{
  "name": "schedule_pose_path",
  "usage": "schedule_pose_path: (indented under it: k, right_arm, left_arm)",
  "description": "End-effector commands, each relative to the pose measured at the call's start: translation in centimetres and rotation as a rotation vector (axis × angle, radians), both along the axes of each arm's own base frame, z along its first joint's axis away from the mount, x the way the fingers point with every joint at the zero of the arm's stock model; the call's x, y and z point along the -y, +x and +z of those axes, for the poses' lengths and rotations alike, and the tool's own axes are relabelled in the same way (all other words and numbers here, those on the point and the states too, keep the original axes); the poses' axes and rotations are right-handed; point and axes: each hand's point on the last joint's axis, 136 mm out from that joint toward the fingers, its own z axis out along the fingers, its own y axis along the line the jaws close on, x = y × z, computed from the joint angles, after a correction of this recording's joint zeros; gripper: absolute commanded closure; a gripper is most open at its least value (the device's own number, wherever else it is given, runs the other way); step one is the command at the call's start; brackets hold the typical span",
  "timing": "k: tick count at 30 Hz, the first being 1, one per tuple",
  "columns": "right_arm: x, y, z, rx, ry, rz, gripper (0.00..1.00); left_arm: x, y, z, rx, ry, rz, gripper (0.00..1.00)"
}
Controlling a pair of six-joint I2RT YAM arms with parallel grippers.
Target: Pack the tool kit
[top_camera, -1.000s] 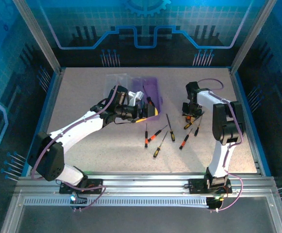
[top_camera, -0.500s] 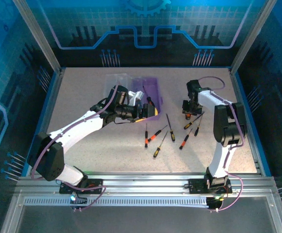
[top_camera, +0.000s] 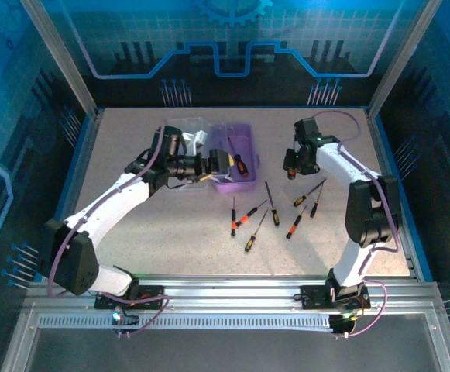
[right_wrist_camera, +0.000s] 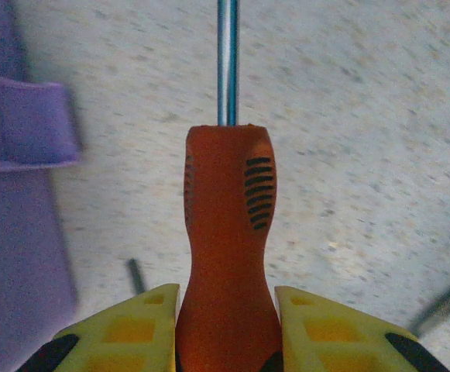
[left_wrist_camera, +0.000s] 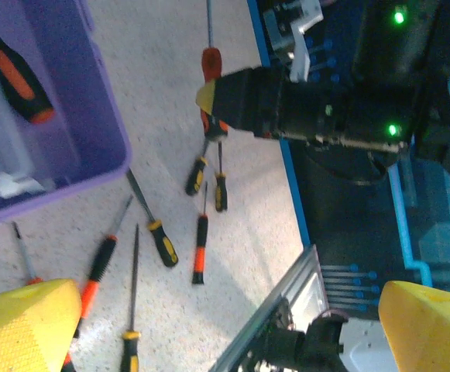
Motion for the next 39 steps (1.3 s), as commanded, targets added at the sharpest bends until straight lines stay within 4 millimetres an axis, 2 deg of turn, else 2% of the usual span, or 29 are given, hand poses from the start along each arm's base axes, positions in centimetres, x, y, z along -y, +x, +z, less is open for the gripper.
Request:
schedule_pose_path:
  k: [1,6,9,12,16,30,39]
  right_arm:
    - [-3.9,1.2,3.0,0.062,0.040,0.063,0.77]
    - [-10.2,2.3,4.5,0.092,0.070,0.168,0.77]
    - [-12.9,3.0,4.1,0.082,0.083,0.202,0.77]
    - [-14.2,3.9,2.9,0.052,0.083,0.215,0.77]
    - [-15.2,4.5,2.0,0.029,0.075,0.234,0.77]
    - [-17.7,4.0,-2.4,-0.076,0.110,0.295,0.75]
    - [-18.7,3.8,-4.1,-0.122,0.146,0.306,0.73]
  left_arm:
    - [-2.3,1.5,1.3,0.011,-0.009,0.091,0.01]
    - [-5.3,3.2,1.2,-0.001,-0.031,0.192,0.01]
    - [-6.3,3.6,1.0,-0.004,-0.026,0.228,0.01]
    - [-6.5,3.8,0.9,-0.012,-0.031,0.234,0.01]
    - [-6.5,3.7,0.9,-0.013,-0.034,0.234,0.01]
    - [-6.3,3.9,0.5,-0.032,-0.050,0.228,0.01]
    - [-6.2,3.9,0.4,-0.034,-0.053,0.223,0.01]
